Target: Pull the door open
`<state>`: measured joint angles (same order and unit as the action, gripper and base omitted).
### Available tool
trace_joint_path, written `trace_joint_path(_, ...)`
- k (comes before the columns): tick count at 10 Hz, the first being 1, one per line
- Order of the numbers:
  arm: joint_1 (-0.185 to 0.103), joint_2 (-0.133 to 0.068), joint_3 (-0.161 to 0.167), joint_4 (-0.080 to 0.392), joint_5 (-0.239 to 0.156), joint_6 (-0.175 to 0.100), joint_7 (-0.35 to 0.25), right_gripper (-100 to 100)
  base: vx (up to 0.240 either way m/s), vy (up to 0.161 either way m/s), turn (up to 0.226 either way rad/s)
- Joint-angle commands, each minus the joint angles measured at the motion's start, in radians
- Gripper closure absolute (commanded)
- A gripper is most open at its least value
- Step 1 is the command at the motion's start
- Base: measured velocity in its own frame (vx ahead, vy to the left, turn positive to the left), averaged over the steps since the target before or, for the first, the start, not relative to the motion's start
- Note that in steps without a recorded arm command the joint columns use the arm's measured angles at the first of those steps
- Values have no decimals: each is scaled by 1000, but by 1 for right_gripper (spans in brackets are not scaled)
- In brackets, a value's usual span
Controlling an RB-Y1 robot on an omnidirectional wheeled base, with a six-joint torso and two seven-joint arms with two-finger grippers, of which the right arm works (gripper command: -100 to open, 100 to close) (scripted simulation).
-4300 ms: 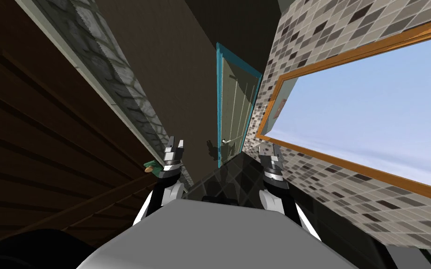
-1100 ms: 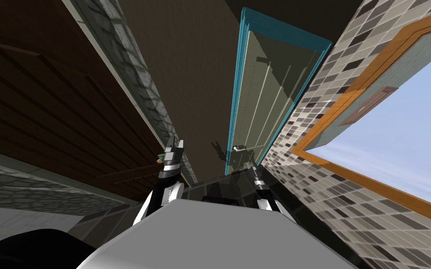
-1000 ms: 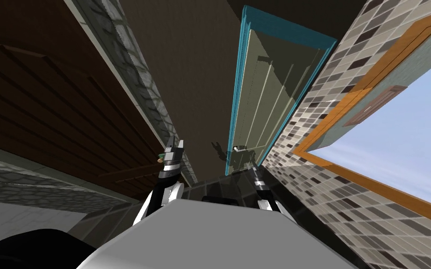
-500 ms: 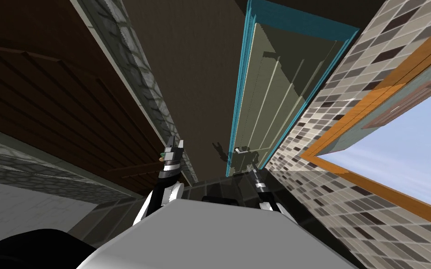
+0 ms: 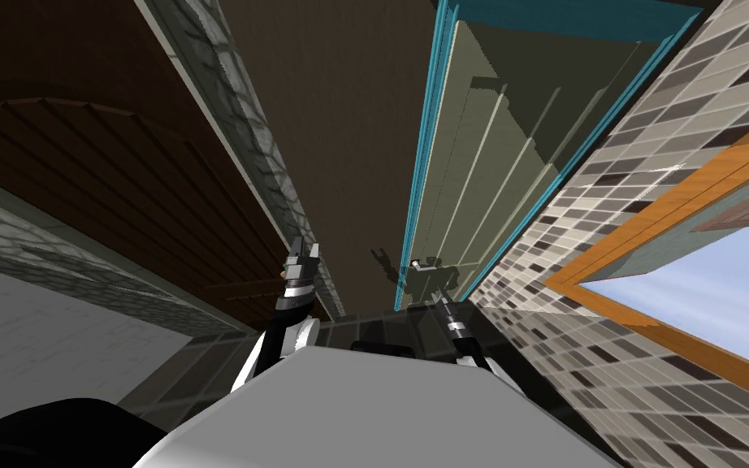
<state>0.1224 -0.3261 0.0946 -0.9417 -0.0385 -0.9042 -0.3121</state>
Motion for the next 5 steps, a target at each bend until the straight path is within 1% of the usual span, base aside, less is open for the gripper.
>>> trace_joint_path(1,-15,-5,3,47,-1,-12,-4,-100,33,-48,55)
trace_joint_path(2,-25,-14,7,70,-1,-20,-10,-100,42,-43,72)
trace_joint_path(3,-25,-14,7,85,-1,-20,-10,-100,31,-31,54)
trace_joint_path(4,-34,-21,10,115,-2,-27,-14,-100,21,-28,92)
trace_joint_path(5,-43,-29,14,146,-3,-34,-18,-100,39,-42,164)
